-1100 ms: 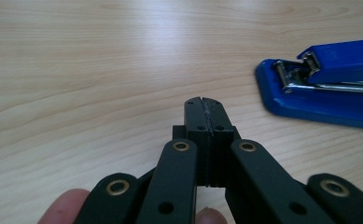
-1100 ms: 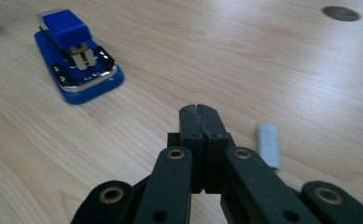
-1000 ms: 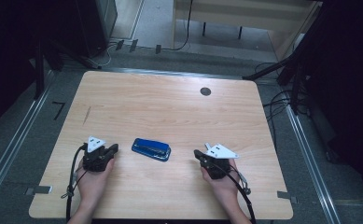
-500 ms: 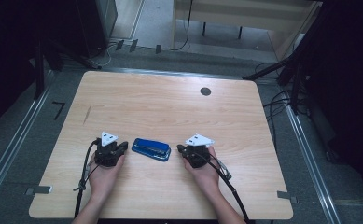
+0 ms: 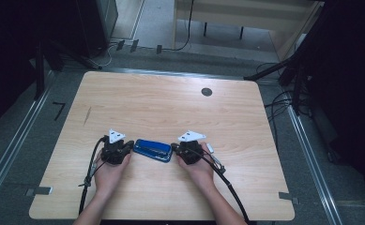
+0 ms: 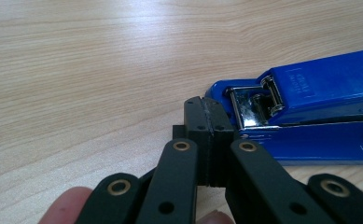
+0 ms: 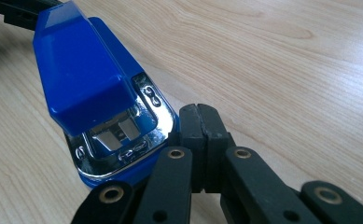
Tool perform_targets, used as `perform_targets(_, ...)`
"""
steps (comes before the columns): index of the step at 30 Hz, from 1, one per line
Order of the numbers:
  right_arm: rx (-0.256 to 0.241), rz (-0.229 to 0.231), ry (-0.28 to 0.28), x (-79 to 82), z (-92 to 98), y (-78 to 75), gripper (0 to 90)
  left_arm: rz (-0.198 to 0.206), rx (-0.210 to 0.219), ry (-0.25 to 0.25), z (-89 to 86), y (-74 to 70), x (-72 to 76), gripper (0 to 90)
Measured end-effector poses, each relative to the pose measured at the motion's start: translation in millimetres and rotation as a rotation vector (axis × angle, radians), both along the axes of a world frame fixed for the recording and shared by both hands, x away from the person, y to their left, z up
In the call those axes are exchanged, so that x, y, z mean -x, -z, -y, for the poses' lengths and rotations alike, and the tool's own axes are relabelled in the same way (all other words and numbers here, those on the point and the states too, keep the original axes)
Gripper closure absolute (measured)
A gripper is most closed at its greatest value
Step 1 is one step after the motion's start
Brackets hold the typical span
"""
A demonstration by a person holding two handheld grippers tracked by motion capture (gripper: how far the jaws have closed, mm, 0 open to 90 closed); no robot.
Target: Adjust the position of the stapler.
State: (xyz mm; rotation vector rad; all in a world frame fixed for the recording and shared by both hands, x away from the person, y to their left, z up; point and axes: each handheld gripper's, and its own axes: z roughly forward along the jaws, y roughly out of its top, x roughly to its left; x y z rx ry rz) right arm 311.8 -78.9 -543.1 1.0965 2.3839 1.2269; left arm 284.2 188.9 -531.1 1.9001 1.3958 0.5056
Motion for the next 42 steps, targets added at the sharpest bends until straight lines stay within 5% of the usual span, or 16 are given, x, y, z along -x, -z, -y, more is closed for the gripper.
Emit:
perform_targets(10,-0.010,-0.008,-0.009,12.2,9.2,0.5,90.0,-0.008,0.020,0.050,3.7,0.4,1.8,90.0)
perform_targets(20,-0.010,-0.021,-0.033,41.9,27.5,0.6,90.0,-0.019,0.024,0.122,15.7,0.7,13.0,90.0)
perform_targets(33,-0.003,0.005,-0.056,68.5,37.5,2.0,90.0,-0.007,0.022,0.132,21.8,1.2,27.6,90.0)
perform_targets(37,-0.057,0.017,-0.028,76.9,46.6,-0.2,90.0,0.059,0.029,0.119,15.8,-1.6,47.4,90.0)
perform_targets(42,-0.080,0.020,-0.049,87.5,53.9,-7.4,90.0,0.070,0.069,0.141,14.1,-8.0,62.3,90.0)
